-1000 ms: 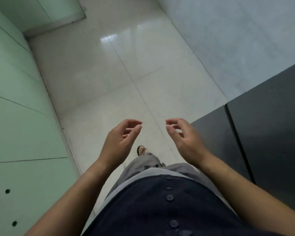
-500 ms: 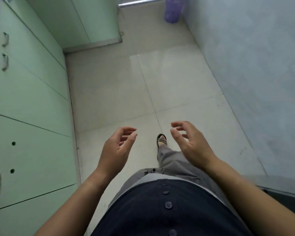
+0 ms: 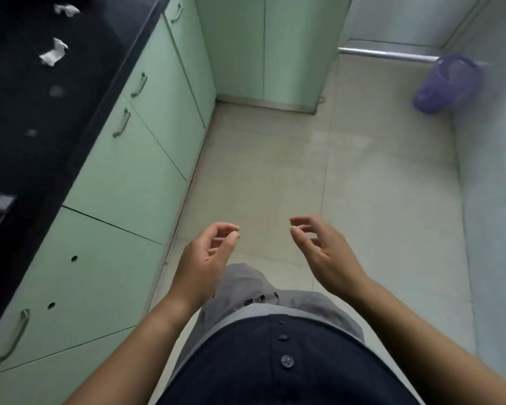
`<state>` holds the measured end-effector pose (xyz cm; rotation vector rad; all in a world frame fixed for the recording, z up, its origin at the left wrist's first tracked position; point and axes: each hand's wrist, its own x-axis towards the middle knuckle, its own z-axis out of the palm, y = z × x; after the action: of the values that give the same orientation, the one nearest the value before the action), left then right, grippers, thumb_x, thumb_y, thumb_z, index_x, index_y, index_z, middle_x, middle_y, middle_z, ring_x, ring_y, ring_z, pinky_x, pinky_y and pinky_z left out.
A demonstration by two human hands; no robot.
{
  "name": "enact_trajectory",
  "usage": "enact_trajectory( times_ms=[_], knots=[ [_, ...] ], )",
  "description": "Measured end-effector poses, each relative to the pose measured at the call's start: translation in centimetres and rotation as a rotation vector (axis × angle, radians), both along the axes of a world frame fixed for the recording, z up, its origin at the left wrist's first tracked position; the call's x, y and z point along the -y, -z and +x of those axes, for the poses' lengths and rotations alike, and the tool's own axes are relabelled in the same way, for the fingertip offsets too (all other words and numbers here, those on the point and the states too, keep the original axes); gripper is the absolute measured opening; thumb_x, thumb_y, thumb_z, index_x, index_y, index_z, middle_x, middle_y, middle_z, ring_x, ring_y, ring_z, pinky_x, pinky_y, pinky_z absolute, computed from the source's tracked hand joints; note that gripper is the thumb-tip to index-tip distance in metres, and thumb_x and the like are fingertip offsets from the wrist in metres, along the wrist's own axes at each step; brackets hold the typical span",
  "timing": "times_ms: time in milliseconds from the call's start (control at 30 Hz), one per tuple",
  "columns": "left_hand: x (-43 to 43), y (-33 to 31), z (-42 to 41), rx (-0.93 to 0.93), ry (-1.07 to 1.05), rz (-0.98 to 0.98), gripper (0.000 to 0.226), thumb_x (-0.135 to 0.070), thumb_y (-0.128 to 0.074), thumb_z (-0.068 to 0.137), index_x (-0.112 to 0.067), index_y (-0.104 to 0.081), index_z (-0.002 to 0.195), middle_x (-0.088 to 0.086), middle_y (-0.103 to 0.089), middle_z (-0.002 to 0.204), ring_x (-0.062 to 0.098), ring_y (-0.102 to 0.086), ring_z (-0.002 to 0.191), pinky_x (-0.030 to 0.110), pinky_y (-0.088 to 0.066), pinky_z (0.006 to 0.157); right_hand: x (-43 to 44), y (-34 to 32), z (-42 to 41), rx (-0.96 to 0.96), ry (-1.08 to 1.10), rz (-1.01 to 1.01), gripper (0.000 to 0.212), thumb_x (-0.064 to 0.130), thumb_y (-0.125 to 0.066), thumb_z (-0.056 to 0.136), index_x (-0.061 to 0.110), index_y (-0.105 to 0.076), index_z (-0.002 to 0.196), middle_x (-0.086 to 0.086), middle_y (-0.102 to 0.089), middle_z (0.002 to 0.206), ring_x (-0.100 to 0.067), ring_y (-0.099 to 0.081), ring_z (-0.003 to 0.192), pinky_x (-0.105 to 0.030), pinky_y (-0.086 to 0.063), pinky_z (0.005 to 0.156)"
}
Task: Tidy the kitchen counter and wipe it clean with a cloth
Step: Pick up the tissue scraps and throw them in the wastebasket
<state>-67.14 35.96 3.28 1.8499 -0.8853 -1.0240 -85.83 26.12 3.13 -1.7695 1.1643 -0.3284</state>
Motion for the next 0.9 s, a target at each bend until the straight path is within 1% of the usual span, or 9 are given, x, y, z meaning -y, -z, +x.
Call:
enact_trajectory(
  times_ms=[100,200,267,400,533,633,733,833,900],
  knots=[
    [3.0,0.8,3.1,-0.019,-0.092,-0.001,0.026,-0.057,-0.049,0.074,-0.041,-0.062,0.089,-0.013,-0.069,0.093,0.005,-0.063,0.092,0.023,-0.048,0.082,3.8,0.7,3.3,0.004,-0.050,0.038,0.035,0.045,-0.043,0.091,0.025,-0.054,0.117,0.013,-0.054,0.112,-0.008,-0.054,0.107,-0.034,-0.049,0.091],
    [7.0,1.5,7.1,-0.022,-0.150,0.004,0.021,-0.048,-0.050,0.080,-0.036,-0.062,0.092,-0.011,-0.069,0.095,0.003,-0.063,0.093,0.022,-0.047,0.081,8.7,1.6,7.8,-0.018,-0.100,0.077,0.030,0.040,-0.045,0.093,0.024,-0.055,0.117,0.010,-0.055,0.111,-0.012,-0.055,0.108,-0.033,-0.048,0.090],
    [10.2,1.6,10.6,-0.010,-0.191,-0.013,0.020,-0.044,-0.050,0.081,-0.034,-0.062,0.093,-0.010,-0.068,0.096,0.003,-0.063,0.093,0.022,-0.047,0.081,12.7,1.9,12.0,-0.015,-0.152,0.048,0.032,0.041,-0.045,0.092,0.023,-0.055,0.117,0.008,-0.056,0.112,-0.012,-0.055,0.108,-0.034,-0.048,0.091],
    [16.7,0.4,19.3,0.060,-0.224,-0.046,0.020,-0.045,-0.049,0.083,-0.035,-0.061,0.095,-0.013,-0.068,0.097,0.003,-0.061,0.096,0.025,-0.049,0.084,20.8,0.2,22.1,0.048,-0.217,-0.046,0.036,0.045,-0.043,0.091,0.022,-0.055,0.117,0.008,-0.057,0.114,-0.009,-0.055,0.106,-0.038,-0.049,0.092],
    [21.1,-1.3,27.1,0.104,-0.290,-0.076,0.021,-0.047,-0.049,0.083,-0.037,-0.060,0.096,-0.013,-0.067,0.100,0.005,-0.061,0.100,0.028,-0.049,0.087,25.9,-1.7,30.9,0.113,-0.306,-0.067,0.036,0.045,-0.044,0.091,0.023,-0.055,0.118,0.007,-0.058,0.116,-0.005,-0.055,0.107,-0.035,-0.049,0.094],
    [22.8,-1.2,31.0,0.068,-0.372,-0.065,0.022,-0.051,-0.051,0.080,-0.038,-0.062,0.094,-0.012,-0.068,0.098,0.005,-0.062,0.098,0.032,-0.050,0.089,28.4,-1.8,35.5,0.107,-0.373,-0.052,0.040,0.049,-0.042,0.089,0.024,-0.055,0.117,0.006,-0.059,0.117,-0.006,-0.054,0.109,-0.035,-0.048,0.095],
    [24.1,-0.5,34.2,0.019,-0.469,-0.053,0.029,-0.059,-0.050,0.073,-0.041,-0.063,0.092,-0.014,-0.068,0.094,0.007,-0.062,0.096,0.035,-0.050,0.091,30.9,-1.0,39.3,0.083,-0.426,-0.034,0.045,0.054,-0.041,0.085,0.024,-0.056,0.116,0.007,-0.059,0.116,-0.006,-0.054,0.109,-0.037,-0.048,0.096],
    [25.9,0.2,37.7,-0.031,-0.593,-0.063,0.032,-0.058,-0.050,0.072,-0.038,-0.065,0.091,-0.016,-0.068,0.092,0.007,-0.062,0.094,0.034,-0.049,0.092,34.0,-0.1,43.9,0.055,-0.518,-0.030,0.040,0.051,-0.043,0.087,0.025,-0.057,0.115,0.009,-0.059,0.114,-0.004,-0.055,0.107,-0.037,-0.049,0.093],
    [27.7,0.6,40.3,-0.042,-0.666,-0.058,0.030,-0.056,-0.052,0.073,-0.034,-0.065,0.089,-0.013,-0.069,0.091,0.008,-0.063,0.093,0.032,-0.049,0.090,36.4,0.2,47.8,0.053,-0.587,-0.032,0.047,0.056,-0.040,0.085,0.024,-0.057,0.115,0.009,-0.059,0.114,-0.004,-0.056,0.104,-0.035,-0.050,0.091]
  ],
)
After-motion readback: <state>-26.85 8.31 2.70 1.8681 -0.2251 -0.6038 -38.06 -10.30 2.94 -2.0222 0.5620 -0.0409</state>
